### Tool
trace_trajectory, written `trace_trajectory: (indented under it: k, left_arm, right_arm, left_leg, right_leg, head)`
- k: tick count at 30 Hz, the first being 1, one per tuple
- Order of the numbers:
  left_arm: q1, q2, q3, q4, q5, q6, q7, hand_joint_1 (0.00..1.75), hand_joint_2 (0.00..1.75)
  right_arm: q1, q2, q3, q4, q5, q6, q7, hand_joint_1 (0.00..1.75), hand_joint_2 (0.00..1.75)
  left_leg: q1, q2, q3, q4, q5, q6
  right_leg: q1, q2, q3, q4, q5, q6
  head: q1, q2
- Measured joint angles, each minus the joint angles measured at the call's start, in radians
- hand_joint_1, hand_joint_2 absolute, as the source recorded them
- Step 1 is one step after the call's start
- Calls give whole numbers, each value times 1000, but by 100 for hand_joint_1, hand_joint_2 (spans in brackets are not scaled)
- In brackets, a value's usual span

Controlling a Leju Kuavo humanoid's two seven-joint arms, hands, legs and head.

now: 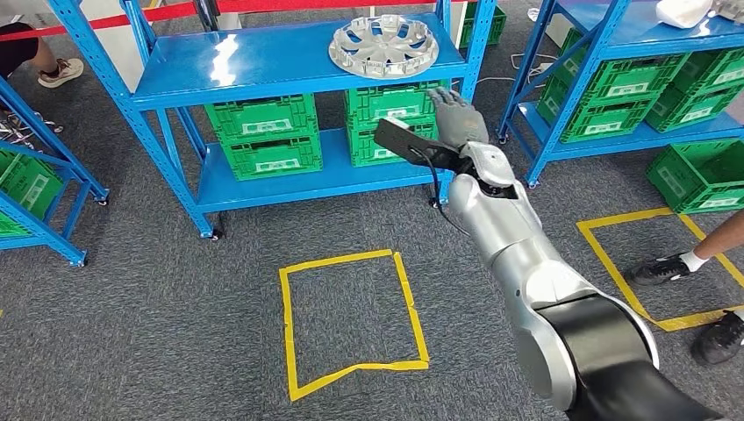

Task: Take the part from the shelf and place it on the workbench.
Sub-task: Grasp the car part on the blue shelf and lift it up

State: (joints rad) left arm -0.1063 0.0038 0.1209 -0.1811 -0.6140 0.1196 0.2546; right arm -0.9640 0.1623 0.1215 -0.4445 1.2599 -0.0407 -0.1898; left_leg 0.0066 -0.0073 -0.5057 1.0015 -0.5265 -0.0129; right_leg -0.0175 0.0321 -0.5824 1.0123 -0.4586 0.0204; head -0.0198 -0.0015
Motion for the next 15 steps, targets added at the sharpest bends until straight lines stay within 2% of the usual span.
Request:
trace_trajectory:
  k: [8, 11, 13, 15]
  left_arm:
    - [-3, 0, 1, 2, -22, 1, 11, 0, 0]
    - [-9, -1, 4, 1, -31, 2, 13, 0, 0]
    - [-13, -4, 7, 1, -35, 4, 10, 0, 0]
    - [-15, -7, 9, 2, -38, 7, 7, 0, 0]
  right_arm:
    - [-49, 46, 269, -43, -9, 39, 69, 0, 0]
    - [-64, 58, 345, -52, -19, 45, 97, 0, 0]
    - [-78, 64, 381, -56, -26, 50, 111, 0, 0]
    - [-85, 67, 411, -56, -33, 55, 118, 0, 0]
  left_leg:
    - [-2, 0, 3, 3, 1, -1]
    - [0, 7, 9, -14, 12, 12]
    - [8, 14, 15, -35, 24, 20]
    - [10, 19, 16, -38, 22, 23]
  right_leg:
    - [-2, 0, -2, -2, 3, 0]
    - [-3, -3, -3, -10, 8, 9]
    - [2, -13, -33, 42, -19, 12]
    - [0, -20, -102, 167, -65, 13]
  head:
    - [0, 0]
    - [0, 0]
    - [1, 0]
    - [1, 0]
